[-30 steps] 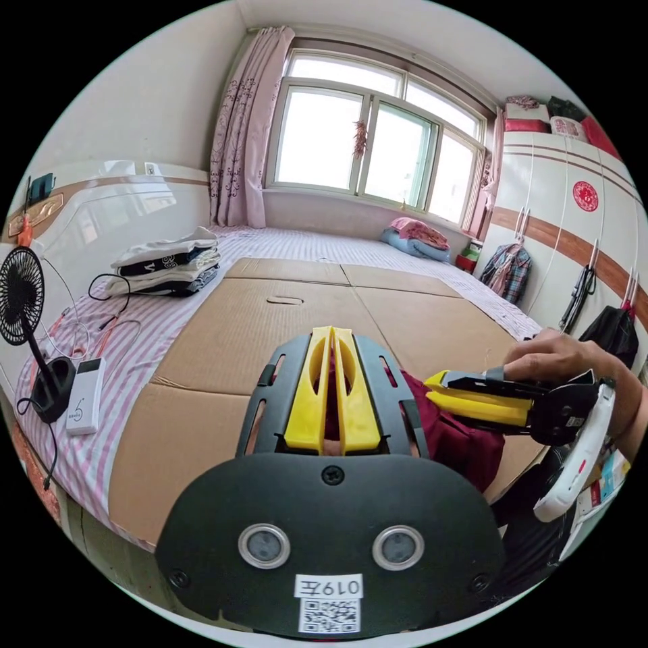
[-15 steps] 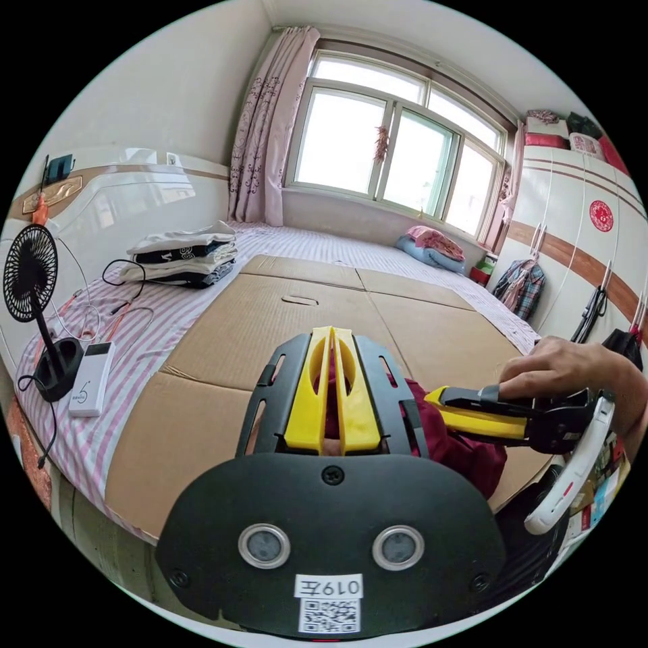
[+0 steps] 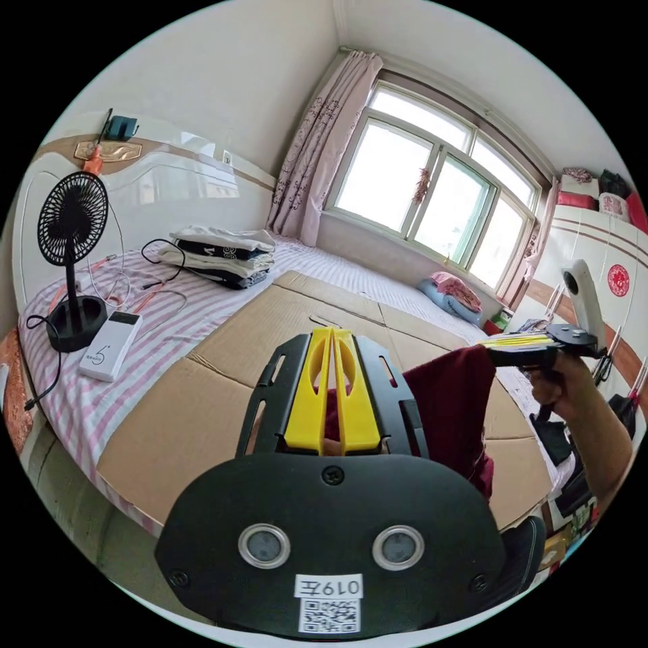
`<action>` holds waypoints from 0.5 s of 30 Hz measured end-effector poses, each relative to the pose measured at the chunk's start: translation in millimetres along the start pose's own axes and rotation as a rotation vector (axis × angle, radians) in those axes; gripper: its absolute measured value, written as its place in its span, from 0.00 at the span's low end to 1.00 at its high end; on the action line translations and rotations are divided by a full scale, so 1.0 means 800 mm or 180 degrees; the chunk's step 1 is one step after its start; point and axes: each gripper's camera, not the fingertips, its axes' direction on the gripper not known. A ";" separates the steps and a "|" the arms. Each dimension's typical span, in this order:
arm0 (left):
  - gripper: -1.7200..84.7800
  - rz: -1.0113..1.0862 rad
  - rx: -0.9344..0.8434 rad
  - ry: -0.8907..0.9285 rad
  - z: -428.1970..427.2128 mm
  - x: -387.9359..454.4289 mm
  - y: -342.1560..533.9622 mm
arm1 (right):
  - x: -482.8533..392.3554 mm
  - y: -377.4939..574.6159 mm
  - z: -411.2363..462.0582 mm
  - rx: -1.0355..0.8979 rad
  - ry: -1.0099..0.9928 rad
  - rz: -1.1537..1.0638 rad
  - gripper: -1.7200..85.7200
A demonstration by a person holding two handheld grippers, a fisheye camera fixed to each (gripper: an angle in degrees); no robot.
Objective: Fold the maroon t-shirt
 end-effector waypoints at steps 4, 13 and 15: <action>0.04 0.0233 0.0129 0.0263 -0.014 0.014 -0.010 | 0.057 0.010 -0.130 0.0927 0.0333 0.0716 0.01; 0.12 0.1503 0.0598 0.1697 -0.106 0.195 -0.018 | -0.019 -0.008 -0.289 0.1674 0.1188 0.0928 0.01; 0.16 0.1644 0.0397 0.1744 -0.108 0.257 -0.015 | -0.044 -0.017 -0.297 0.1677 0.1312 0.0889 0.01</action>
